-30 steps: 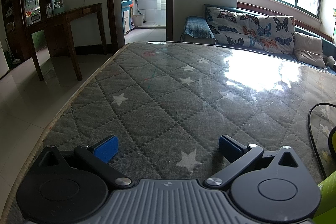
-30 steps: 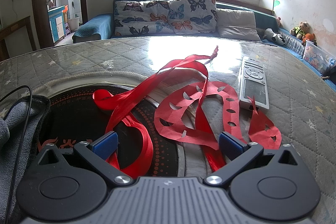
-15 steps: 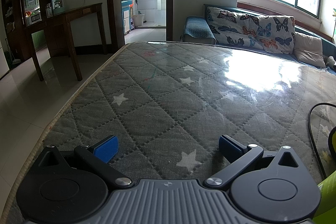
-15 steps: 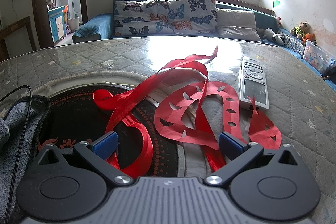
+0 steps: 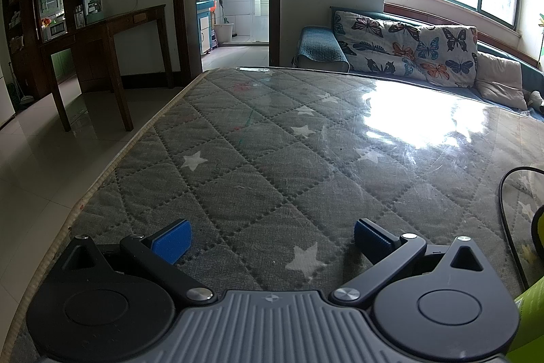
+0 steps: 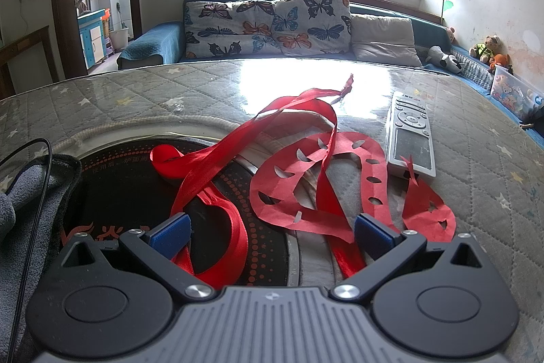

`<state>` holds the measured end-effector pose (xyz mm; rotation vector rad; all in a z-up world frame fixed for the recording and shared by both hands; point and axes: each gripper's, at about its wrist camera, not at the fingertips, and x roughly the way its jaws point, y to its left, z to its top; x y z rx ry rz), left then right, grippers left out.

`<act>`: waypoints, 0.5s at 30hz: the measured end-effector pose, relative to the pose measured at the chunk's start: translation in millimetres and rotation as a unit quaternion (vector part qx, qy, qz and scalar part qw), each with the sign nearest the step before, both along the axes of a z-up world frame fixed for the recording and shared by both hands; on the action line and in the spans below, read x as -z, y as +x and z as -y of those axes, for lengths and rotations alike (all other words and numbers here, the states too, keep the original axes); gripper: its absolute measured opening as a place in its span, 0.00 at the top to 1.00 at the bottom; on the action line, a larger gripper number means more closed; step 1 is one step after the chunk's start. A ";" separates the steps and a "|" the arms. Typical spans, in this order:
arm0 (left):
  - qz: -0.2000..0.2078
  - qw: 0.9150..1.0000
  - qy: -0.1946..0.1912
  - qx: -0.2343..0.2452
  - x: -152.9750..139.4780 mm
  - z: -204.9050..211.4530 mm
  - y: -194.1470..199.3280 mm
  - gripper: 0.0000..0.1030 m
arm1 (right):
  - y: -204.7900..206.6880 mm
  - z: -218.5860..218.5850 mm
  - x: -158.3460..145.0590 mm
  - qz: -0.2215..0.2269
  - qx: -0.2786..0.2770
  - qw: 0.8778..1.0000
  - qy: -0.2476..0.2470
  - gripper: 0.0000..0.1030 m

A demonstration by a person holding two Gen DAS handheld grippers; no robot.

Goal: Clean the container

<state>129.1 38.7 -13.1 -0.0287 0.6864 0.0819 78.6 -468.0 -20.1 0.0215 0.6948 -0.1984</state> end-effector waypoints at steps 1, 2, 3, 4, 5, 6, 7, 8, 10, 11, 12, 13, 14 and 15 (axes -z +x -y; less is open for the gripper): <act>0.000 1.000 0.000 0.000 0.0 0.0 0.0 0.00 | 0.0 0.0 0.0 0.000 0.000 1.000 0.000 0.00; 0.000 1.000 0.000 0.000 -0.2 0.2 0.2 0.00 | 0.0 0.0 0.0 0.000 0.000 1.000 0.000 0.00; 0.000 1.000 0.000 0.000 -0.2 0.2 0.2 0.00 | 0.0 0.1 0.0 0.000 0.000 1.000 0.000 0.00; 0.000 1.000 0.000 0.000 -0.1 0.1 0.1 0.00 | 0.0 0.1 0.0 0.000 0.000 1.000 0.000 0.00; 0.000 1.000 0.000 0.000 0.0 0.0 0.0 0.00 | 0.0 0.1 0.0 0.000 0.000 1.000 0.000 0.00; 0.000 1.000 0.000 0.000 0.0 0.0 0.0 0.00 | 0.0 0.1 0.0 0.000 0.000 1.000 0.000 0.00; 0.000 1.000 0.000 0.000 -0.1 0.1 0.1 0.00 | 0.0 0.1 0.0 0.000 0.000 1.000 0.000 0.00; 0.000 1.000 0.000 0.000 -0.1 0.1 0.1 0.00 | 0.0 0.1 0.0 0.000 0.000 1.000 0.000 0.00; 0.000 1.000 0.000 0.000 0.1 -0.1 -0.1 0.00 | 0.0 0.1 0.0 0.000 0.000 1.000 0.000 0.00; 0.000 1.000 0.000 0.000 0.1 -0.1 -0.1 0.00 | 0.0 0.1 0.0 0.000 0.000 1.000 0.000 0.00; 0.000 1.000 0.000 0.000 0.0 0.0 0.0 0.00 | 0.0 0.0 0.0 0.000 0.000 1.000 0.000 0.00; 0.000 1.000 0.000 0.000 -0.2 0.2 0.2 0.00 | 0.0 0.0 0.0 0.000 0.000 1.000 0.000 0.00; 0.000 1.000 0.000 0.000 -0.2 0.2 0.2 0.00 | 0.0 0.0 0.0 0.000 0.000 1.000 0.000 0.00; 0.000 1.000 0.000 0.000 -0.2 0.2 0.2 0.00 | 0.0 0.0 0.0 0.000 0.000 1.000 0.000 0.00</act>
